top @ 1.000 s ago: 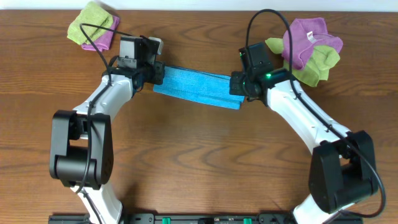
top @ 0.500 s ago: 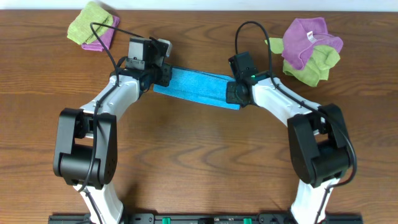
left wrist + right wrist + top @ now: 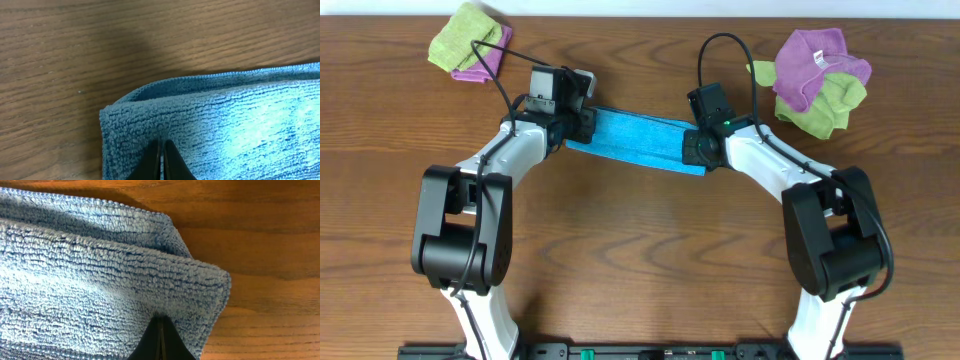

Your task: Fold the cloth

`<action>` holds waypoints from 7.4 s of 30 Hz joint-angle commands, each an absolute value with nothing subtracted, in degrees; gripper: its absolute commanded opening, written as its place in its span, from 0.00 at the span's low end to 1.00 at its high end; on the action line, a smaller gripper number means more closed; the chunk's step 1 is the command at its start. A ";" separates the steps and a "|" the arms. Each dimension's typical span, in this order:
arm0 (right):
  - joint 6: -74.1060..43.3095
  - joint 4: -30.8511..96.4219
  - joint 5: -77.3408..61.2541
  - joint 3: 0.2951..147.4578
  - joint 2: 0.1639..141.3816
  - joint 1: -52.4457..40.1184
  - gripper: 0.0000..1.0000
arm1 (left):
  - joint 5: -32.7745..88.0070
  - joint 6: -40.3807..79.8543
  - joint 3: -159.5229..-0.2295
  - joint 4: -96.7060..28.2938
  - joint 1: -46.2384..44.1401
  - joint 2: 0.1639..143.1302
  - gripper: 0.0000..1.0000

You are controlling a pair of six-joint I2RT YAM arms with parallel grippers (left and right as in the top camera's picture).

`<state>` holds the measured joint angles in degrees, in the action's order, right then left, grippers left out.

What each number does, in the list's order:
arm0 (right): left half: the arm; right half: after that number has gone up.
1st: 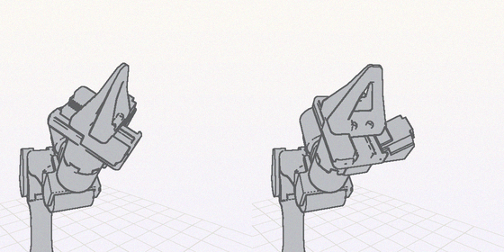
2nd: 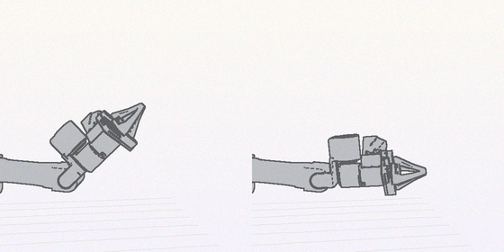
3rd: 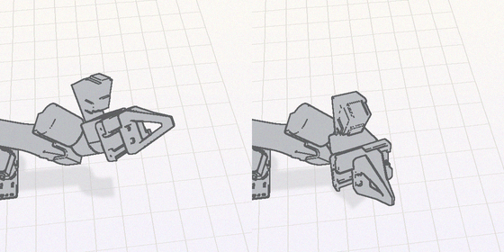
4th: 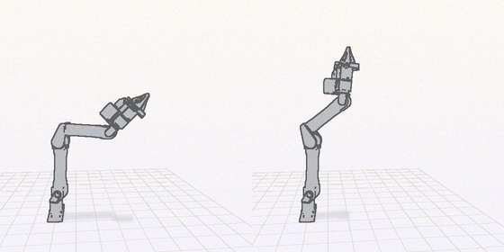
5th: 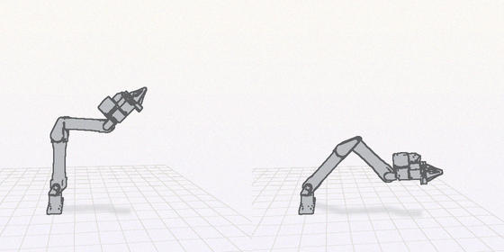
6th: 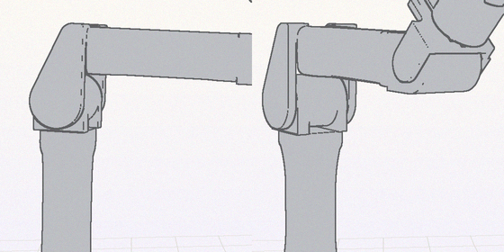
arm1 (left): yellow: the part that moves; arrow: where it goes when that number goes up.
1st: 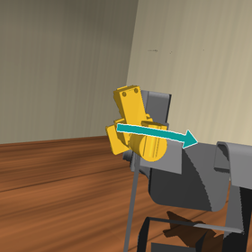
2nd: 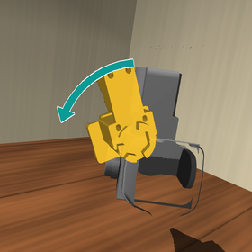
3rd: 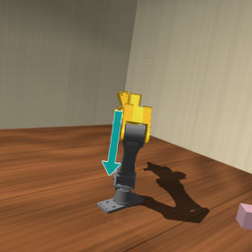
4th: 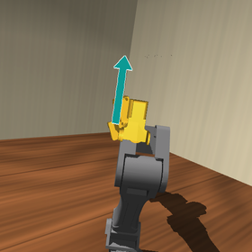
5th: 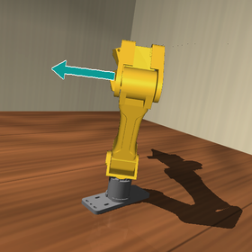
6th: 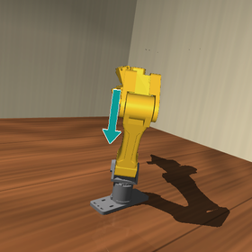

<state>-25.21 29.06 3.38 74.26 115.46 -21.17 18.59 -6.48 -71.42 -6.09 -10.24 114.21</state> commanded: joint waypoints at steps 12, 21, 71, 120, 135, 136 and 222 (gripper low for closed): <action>-25.65 28.88 1.13 75.00 115.90 -21.41 0.01 | 14.46 -8.14 -72.10 -7.09 -10.20 119.13 0.05; -25.58 27.33 1.23 75.29 115.87 -20.21 0.02 | 14.59 -4.10 -72.10 -13.82 -10.15 120.64 0.06; -11.55 31.88 -44.75 77.10 120.42 1.15 0.86 | 17.67 7.29 -72.12 -26.33 -10.15 120.64 0.06; -21.82 26.57 -19.18 81.71 108.79 -19.25 0.01 | 21.17 12.49 -72.12 -26.92 -10.94 120.64 0.06; -20.88 28.21 -15.84 81.69 108.88 -24.10 0.01 | 25.19 17.26 -72.14 -22.39 -19.05 120.64 0.06; -20.64 28.69 -15.84 81.69 108.88 -24.08 0.01 | 25.19 17.47 -72.14 -21.96 -19.05 120.62 0.06; -15.14 34.74 -4.16 82.00 106.63 -32.10 0.45 | 28.12 0.32 -72.38 -45.84 3.84 74.59 0.06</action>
<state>-16.01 34.72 -9.74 81.62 106.00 -31.51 28.47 1.39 -73.19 -45.84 3.60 73.30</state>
